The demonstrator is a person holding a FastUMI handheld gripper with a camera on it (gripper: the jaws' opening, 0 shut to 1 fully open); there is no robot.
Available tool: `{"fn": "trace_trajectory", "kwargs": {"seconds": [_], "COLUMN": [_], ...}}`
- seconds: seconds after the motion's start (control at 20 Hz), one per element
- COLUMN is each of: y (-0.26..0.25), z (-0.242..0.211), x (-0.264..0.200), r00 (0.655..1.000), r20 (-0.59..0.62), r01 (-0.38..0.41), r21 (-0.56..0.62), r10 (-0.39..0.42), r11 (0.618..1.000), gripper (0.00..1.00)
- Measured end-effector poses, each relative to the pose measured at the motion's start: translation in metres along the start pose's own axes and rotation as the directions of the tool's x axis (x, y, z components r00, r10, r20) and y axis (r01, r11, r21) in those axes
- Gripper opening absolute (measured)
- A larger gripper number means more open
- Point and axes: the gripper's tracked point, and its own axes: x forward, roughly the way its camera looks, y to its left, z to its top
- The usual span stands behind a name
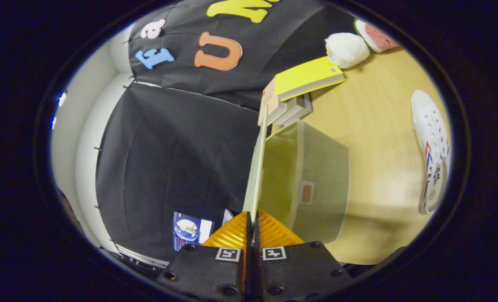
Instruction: Open the storage box then place both shoes into the box .Put the left shoe in first, then the right shoe, with the right side of both shoes facing outward in a uniform manner.
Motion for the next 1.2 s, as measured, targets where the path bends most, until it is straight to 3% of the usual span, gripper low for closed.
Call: {"fn": "trace_trajectory", "kwargs": {"seconds": [0.3, 0.55, 0.65, 0.8, 0.9, 1.05, 1.1, 1.2], "y": [0.087, 0.125, 0.133, 0.137, 0.135, 0.133, 0.131, 0.131], "z": [0.017, 0.007, 0.006, 0.004, 0.007, 0.012, 0.013, 0.015], "x": [0.044, 0.103, 0.125, 0.143, 0.153, 0.155, 0.153, 0.155], "r00": [0.998, 0.995, 0.995, 0.993, 0.991, 0.990, 0.988, 0.986], "r20": [-0.039, -0.095, -0.103, -0.090, -0.064, -0.019, -0.009, 0.000], "r01": [-0.047, -0.042, -0.025, 0.021, 0.063, 0.109, 0.125, 0.141], "r21": [-0.156, -0.270, -0.359, -0.478, -0.533, -0.542, -0.547, -0.554], "r10": [0.042, 0.017, -0.013, -0.073, -0.115, -0.142, -0.155, -0.169], "r11": [0.987, 0.962, 0.933, 0.878, 0.844, 0.833, 0.828, 0.821], "gripper": [0.05, 0.06, 0.11, 0.25, 0.45, 0.76, 0.82, 0.84]}}
